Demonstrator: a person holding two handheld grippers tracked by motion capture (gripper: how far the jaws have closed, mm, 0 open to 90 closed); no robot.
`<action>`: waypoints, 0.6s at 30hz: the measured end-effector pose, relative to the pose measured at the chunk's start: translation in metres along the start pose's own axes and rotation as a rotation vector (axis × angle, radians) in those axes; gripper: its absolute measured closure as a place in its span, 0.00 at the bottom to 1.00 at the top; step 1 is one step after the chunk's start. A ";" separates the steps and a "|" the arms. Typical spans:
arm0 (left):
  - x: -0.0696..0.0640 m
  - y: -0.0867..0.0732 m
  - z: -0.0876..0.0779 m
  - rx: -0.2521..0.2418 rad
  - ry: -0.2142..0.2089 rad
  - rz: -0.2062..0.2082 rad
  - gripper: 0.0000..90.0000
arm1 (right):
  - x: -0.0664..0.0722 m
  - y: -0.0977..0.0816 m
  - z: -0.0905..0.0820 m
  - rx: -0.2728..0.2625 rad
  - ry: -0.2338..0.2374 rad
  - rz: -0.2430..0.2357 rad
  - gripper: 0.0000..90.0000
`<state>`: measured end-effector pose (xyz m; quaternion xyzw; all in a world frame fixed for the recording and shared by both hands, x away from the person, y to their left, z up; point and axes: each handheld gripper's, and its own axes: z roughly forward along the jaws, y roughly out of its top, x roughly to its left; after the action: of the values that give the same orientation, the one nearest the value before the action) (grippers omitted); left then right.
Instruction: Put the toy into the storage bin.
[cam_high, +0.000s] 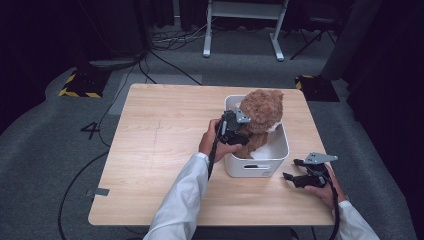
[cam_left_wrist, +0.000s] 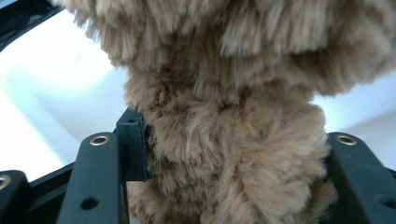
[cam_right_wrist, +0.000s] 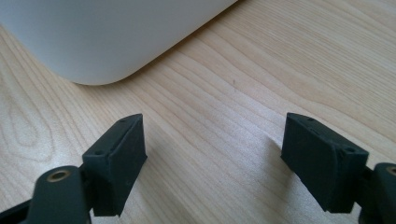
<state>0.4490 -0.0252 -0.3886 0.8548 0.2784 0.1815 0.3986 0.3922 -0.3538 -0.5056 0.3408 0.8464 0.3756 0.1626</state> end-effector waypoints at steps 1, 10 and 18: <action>0.000 0.000 0.000 0.001 0.001 -0.001 0.46 | 0.000 0.000 0.000 0.000 0.000 0.000 0.24; -0.002 0.001 0.000 0.021 0.015 -0.014 0.38 | 0.000 0.000 0.000 0.000 -0.001 0.001 0.24; -0.002 0.002 -0.004 0.022 0.028 -0.024 0.35 | 0.000 0.000 0.000 0.000 -0.001 0.001 0.24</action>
<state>0.4460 -0.0254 -0.3846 0.8531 0.2960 0.1857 0.3874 0.3922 -0.3538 -0.5056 0.3416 0.8461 0.3754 0.1628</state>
